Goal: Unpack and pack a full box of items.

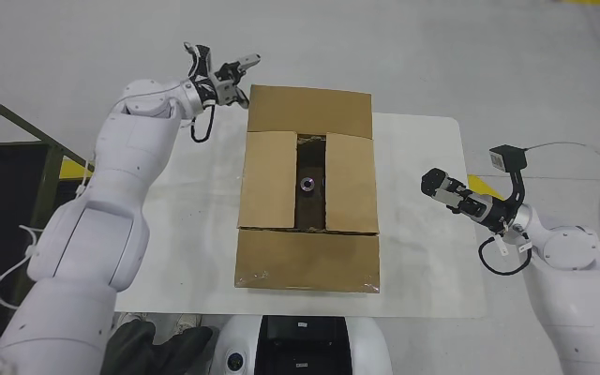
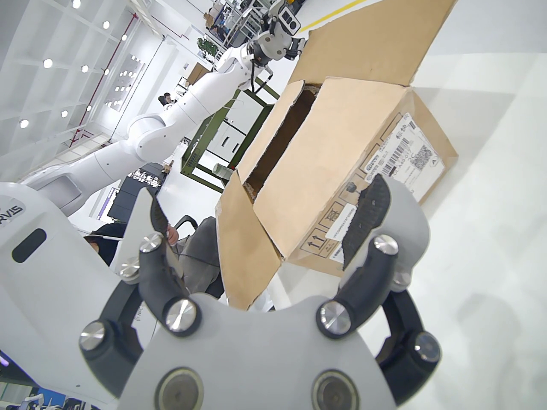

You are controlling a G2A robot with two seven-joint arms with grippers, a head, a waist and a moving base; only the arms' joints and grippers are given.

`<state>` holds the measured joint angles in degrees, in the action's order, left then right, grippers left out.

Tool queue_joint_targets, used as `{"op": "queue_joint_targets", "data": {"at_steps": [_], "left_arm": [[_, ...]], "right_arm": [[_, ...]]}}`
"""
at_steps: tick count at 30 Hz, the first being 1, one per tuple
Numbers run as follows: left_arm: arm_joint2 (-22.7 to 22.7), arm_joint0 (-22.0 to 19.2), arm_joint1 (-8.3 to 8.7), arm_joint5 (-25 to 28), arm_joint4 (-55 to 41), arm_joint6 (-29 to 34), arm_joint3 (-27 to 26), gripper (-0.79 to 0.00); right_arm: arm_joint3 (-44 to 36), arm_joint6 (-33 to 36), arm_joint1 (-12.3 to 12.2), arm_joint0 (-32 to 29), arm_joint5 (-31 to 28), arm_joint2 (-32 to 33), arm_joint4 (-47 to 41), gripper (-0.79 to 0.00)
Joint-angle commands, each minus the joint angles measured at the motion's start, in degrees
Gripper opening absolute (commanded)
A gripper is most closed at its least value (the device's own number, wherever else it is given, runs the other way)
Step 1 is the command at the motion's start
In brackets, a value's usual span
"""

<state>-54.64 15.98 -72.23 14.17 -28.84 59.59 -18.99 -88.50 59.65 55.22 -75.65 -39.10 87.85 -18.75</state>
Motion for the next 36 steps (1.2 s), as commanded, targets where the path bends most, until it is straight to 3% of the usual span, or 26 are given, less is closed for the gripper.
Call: {"op": "queue_joint_targets", "data": {"at_steps": [1,15,30,36], "left_arm": [[-0.2,-0.4,-0.29,-0.8,-0.9,1.3,0.6,0.0],[-2.2,-2.0,-0.89,-1.8,-4.1,10.3,3.8,0.0],[-6.1,-1.7,1.18,-3.4,-8.7,28.4,4.6,0.0],[-5.7,-0.2,1.77,-5.9,-8.8,28.4,1.3,0.0]], "right_arm": [[0.0,0.0,0.0,0.0,0.0,0.0,0.0,0.0],[0.0,0.0,0.0,0.0,0.0,0.0,0.0,0.0],[0.0,0.0,0.0,0.0,0.0,0.0,0.0,0.0],[0.0,0.0,0.0,0.0,0.0,0.0,0.0,0.0]]}}
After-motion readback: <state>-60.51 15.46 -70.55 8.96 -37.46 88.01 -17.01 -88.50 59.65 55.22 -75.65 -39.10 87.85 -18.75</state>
